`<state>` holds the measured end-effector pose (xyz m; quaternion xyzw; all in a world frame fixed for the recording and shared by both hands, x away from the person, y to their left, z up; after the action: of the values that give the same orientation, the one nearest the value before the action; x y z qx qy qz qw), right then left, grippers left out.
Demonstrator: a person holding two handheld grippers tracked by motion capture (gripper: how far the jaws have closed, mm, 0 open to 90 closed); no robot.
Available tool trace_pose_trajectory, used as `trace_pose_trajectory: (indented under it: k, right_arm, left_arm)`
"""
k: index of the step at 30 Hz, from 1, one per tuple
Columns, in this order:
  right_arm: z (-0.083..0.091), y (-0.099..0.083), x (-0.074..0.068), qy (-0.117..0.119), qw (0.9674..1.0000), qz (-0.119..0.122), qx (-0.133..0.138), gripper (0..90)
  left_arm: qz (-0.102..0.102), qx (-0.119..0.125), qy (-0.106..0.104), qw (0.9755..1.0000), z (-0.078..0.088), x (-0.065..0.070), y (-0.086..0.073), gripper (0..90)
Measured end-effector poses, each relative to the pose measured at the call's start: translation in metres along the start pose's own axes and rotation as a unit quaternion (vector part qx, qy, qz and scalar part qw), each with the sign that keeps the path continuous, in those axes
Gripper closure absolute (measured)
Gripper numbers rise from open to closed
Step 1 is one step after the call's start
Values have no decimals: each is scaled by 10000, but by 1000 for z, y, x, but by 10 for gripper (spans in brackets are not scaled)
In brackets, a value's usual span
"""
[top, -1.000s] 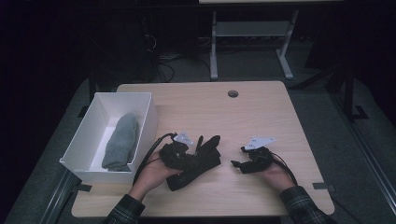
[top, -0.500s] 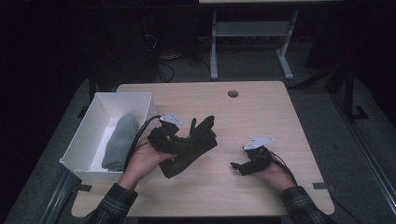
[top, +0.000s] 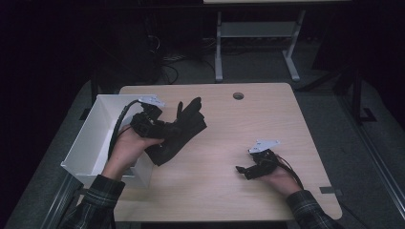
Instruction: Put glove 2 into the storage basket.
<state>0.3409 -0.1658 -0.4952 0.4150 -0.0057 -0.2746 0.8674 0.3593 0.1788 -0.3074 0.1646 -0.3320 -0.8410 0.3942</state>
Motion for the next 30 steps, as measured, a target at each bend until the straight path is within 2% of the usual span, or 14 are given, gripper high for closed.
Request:
trace_pose_trajectory:
  k: [1,7,10,15,17,23,25,29,30]
  right_arm:
    - [0,0,0,0,10000,0,0,133]
    - [0,0,0,1,10000,4,0,133]
    - [0,0,0,-4,10000,1,1,133]
    - [0,0,0,-3,10000,-2,2,133]
    - [0,0,0,-3,10000,-3,1,133]
    - [0,0,0,-6,10000,0,2,133]
    - [0,0,0,-6,10000,1,2,133]
    - [0,0,0,-7,10000,-5,3,133]
    - [0,0,0,-9,10000,-3,4,133]
  left_arm:
    - [-22,-12,42,10000,3,-4,0,676]
    - [153,67,276,9995,18,-24,0,676]
    - [346,133,382,9986,26,-38,-5,675]
    - [649,169,663,9955,40,-65,-18,676]
    - [768,182,781,9938,45,-75,-25,675]
    - [1166,172,1172,9861,57,-103,-45,675]
    - [1358,114,1287,9823,58,-110,-53,675]
    - [1573,-42,1444,9769,52,-119,-65,675]
    - [1598,-86,1462,9762,49,-120,-68,675]
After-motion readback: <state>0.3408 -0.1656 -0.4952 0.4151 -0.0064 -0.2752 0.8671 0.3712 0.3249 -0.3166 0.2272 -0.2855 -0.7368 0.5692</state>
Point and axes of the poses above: each handheld gripper's, and its own axes: z roughly backward along the jaws, y roughly out of its top, x roughly to its right, the point moved 2 cm from there along -z, roughly forward along the jaws, and after that the axes turned 15 degrees about y, right-handed, at the moved point
